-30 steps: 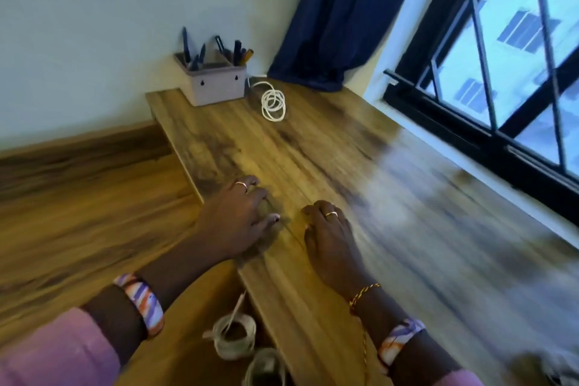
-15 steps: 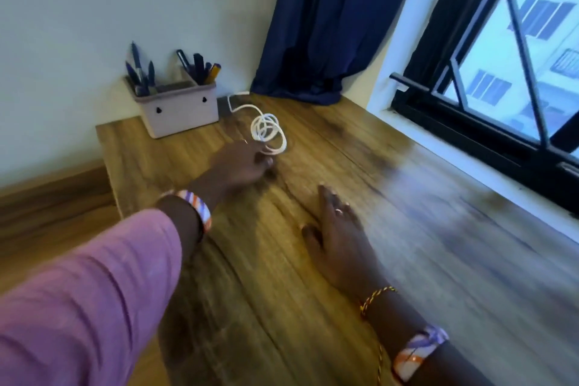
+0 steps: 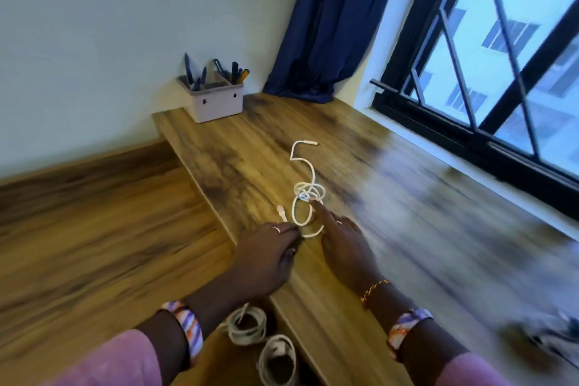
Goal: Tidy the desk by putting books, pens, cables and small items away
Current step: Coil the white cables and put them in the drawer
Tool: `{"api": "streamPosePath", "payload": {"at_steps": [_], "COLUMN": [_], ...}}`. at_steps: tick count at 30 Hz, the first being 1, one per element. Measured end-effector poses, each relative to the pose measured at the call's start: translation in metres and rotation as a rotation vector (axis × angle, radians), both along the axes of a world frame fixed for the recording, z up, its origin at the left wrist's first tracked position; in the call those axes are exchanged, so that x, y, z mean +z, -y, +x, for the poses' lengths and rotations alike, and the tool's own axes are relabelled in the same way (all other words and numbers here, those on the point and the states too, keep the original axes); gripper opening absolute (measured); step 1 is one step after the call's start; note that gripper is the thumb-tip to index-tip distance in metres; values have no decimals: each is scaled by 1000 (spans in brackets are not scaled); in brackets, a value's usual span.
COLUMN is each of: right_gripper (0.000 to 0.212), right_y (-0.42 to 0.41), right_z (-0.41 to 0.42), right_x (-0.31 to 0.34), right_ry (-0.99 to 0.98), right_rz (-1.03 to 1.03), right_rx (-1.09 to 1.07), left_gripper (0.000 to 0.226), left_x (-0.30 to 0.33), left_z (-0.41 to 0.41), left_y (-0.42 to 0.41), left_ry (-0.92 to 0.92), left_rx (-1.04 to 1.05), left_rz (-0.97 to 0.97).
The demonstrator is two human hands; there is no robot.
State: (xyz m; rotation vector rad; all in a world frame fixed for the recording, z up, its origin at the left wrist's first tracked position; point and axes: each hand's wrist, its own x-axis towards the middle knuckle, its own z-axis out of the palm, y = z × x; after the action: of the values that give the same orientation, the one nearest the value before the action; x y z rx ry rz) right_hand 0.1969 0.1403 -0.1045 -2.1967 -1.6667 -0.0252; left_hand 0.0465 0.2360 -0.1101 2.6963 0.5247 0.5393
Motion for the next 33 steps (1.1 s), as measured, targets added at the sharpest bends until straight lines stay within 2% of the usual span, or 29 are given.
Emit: {"api": "streamPosePath", "payload": {"at_steps": [3, 5, 9, 10, 12, 14, 16, 19, 22, 26, 28, 29, 33], "right_gripper": [61, 56, 52, 48, 32, 14, 7, 19, 29, 25, 18, 15, 18], "right_y": [40, 66, 118, 130, 151, 165, 176, 185, 195, 223, 244, 253, 295], "right_z": [-33, -52, -69, -71, -74, -73, -70, -64, -63, -64, -65, -65, -86], "right_x": [1, 4, 14, 17, 33, 55, 84, 124, 161, 210, 229, 235, 257], "right_ry": [-136, -162, 260, 331, 355, 293, 183, 99, 19, -5, 45, 1, -572], "right_rz": [28, 28, 21, 19, 77, 219, 373, 494, 589, 630, 598, 611, 855], "right_rx": [-23, -54, 43, 52, 9, -96, -209, -292, -433, -497, -553, -582, -602], "left_gripper": [16, 14, 25, 26, 26, 30, 30, 35, 35, 34, 35, 36, 35], "left_x": [1, 4, 14, 20, 39, 70, 104, 155, 190, 220, 229, 233, 248], "left_z": [-32, -48, -60, -60, -59, -61, -60, -55, -50, -56, -62, -64, -74], "left_y": [23, 32, 40, 43, 48, 55, 63, 78, 93, 96, 95, 94, 115], "left_ry": [56, 3, -28, -4, 88, 161, 302, 428, 617, 812, 908, 959, 1043], "left_rx": [-44, -39, -177, -230, -282, -236, -223, -193, -245, -334, -343, -323, -234], "left_rz": [68, 170, 333, 328, 240, -57, -368, -677, -1103, -1703, -1890, -1942, -2071]}}
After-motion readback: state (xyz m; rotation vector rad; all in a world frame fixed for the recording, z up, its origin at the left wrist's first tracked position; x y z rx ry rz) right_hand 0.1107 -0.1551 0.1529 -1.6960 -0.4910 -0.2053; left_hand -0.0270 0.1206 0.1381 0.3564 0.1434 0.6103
